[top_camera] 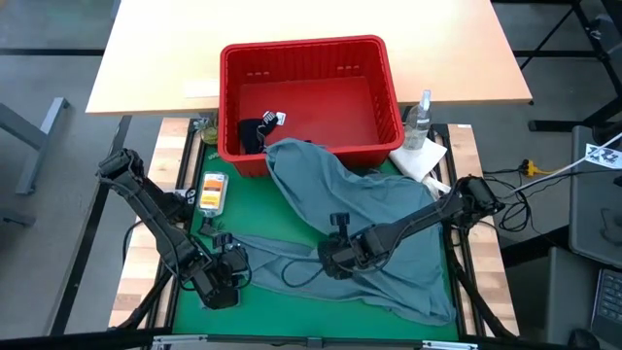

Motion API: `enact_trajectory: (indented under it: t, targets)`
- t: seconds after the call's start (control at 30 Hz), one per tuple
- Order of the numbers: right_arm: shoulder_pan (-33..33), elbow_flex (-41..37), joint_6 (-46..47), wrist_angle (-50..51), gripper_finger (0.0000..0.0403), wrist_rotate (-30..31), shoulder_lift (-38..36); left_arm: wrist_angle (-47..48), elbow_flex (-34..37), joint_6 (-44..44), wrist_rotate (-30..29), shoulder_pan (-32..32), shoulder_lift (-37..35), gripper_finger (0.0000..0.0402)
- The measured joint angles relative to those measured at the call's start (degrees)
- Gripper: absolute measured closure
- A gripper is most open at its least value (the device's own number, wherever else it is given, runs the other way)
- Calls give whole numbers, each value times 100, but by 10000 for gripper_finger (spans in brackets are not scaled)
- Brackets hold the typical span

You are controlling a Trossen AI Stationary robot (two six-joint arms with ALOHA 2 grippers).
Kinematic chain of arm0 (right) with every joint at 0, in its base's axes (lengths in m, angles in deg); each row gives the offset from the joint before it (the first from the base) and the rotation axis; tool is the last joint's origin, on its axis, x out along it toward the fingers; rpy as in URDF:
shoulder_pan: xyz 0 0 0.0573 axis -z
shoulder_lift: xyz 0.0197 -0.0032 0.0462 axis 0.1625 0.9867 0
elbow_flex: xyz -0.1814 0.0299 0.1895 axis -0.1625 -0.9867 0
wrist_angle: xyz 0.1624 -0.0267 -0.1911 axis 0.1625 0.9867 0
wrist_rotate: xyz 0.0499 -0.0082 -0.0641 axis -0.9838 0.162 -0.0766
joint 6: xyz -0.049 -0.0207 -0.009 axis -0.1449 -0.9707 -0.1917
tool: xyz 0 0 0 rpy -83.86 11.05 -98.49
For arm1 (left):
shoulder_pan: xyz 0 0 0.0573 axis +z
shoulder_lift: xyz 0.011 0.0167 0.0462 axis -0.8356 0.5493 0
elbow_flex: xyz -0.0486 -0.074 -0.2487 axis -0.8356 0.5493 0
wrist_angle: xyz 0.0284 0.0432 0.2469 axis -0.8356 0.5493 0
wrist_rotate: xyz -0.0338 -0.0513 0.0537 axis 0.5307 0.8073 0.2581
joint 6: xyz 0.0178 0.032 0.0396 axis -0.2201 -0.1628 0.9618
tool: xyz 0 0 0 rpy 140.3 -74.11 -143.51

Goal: Fold Laundry from Bin
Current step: Fold the blue pants on top of the blue shirt

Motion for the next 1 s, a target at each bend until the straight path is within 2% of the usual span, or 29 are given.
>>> enact_trajectory:
  t: [0.1,0.23,0.47,0.63,0.8,1.0]
  targets:
    - [99,-71,62,67,392,26,9,0,0,-321,4,-15,0,274]
    - [134,-75,106,393,385,-3,17,0,0,-1169,19,-161,0,274]
    - [116,-77,102,465,398,-7,17,-9,0,-2791,36,-786,33,273]
    - [119,-77,78,460,395,-8,17,-42,0,-3921,81,-1212,314,253]
    - [119,-77,74,432,387,-8,17,-91,2,-4456,537,-1331,594,225]
    - [119,-77,72,430,387,-8,20,-320,2,-5213,551,-1320,990,219]
